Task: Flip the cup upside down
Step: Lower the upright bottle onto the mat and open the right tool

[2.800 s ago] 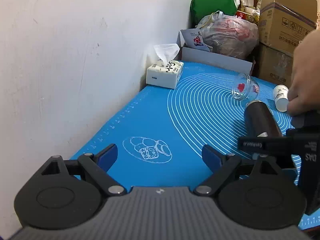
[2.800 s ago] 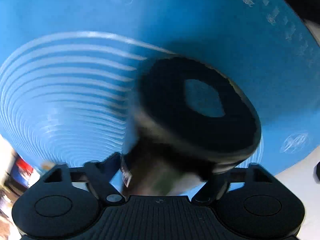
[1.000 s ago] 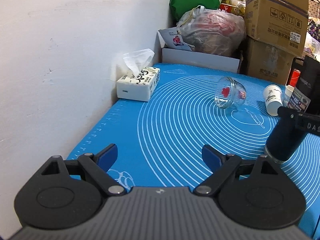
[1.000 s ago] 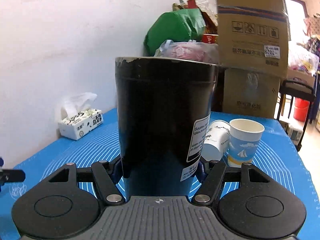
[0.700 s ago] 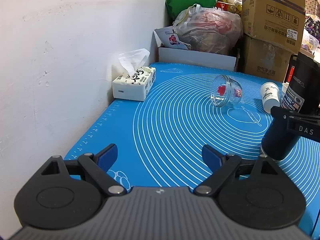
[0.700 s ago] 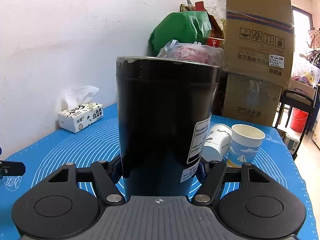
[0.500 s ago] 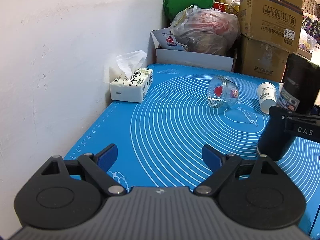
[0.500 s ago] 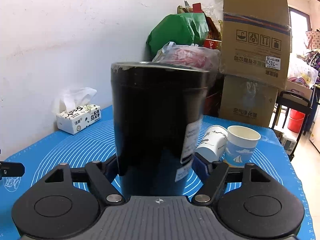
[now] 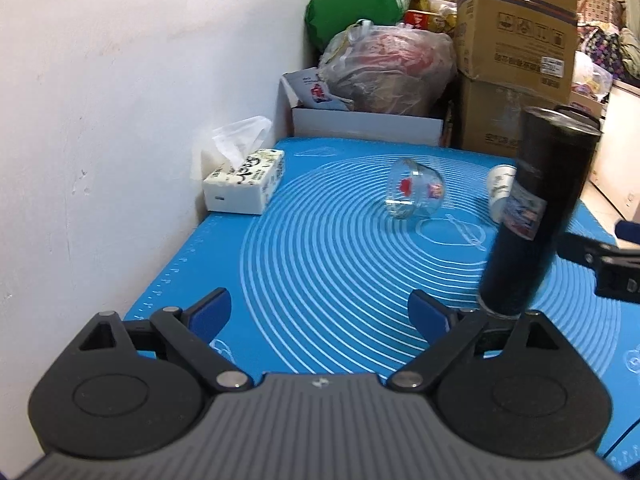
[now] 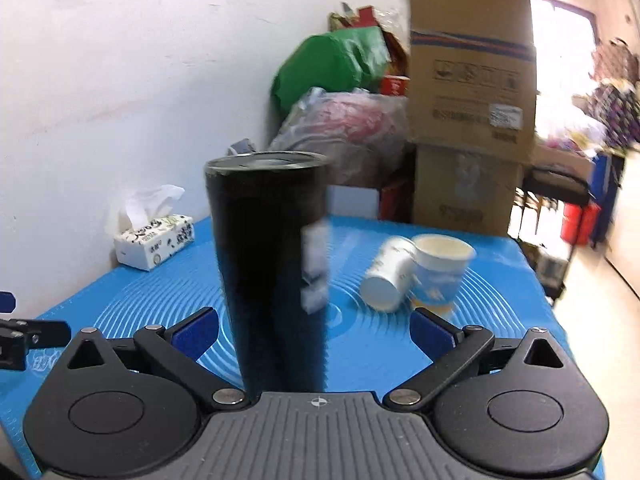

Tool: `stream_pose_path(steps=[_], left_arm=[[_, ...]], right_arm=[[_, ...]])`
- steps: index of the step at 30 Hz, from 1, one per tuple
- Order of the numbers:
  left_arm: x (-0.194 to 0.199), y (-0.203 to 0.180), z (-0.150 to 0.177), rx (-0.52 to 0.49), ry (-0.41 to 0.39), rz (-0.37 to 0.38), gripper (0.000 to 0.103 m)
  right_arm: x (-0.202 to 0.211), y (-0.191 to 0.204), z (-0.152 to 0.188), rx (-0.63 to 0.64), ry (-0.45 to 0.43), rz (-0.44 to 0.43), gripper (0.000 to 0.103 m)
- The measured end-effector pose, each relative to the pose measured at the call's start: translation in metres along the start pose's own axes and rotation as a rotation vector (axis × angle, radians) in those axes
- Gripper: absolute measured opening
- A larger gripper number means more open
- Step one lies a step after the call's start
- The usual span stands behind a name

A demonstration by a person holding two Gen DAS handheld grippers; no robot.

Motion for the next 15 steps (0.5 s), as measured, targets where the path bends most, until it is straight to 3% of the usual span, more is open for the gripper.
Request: stream_pose_path(steps=[7,15], left_arm=[[0.029,-0.029,0.010,-0.050,-0.001,0.051,0.094],[0.061,-0.053,0.023,-0.105,0.000,0.063,0.095]], right_arm=[[0.055,-0.018,0.023,-0.066,0.091,0.036,0.103],[0.102,-0.018,0.037,-0.052,0.123,0.066,0.103]])
Point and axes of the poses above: each gripper's, at about its wrist camera, not at the fingertips, and x roughly against the way its jaws point, y to its left, z to its underside, the point moved 5 cm from there along -x, roughly the way its jaws point, and after that the axes turned 5 degrees about y, right-handed, at the moved point
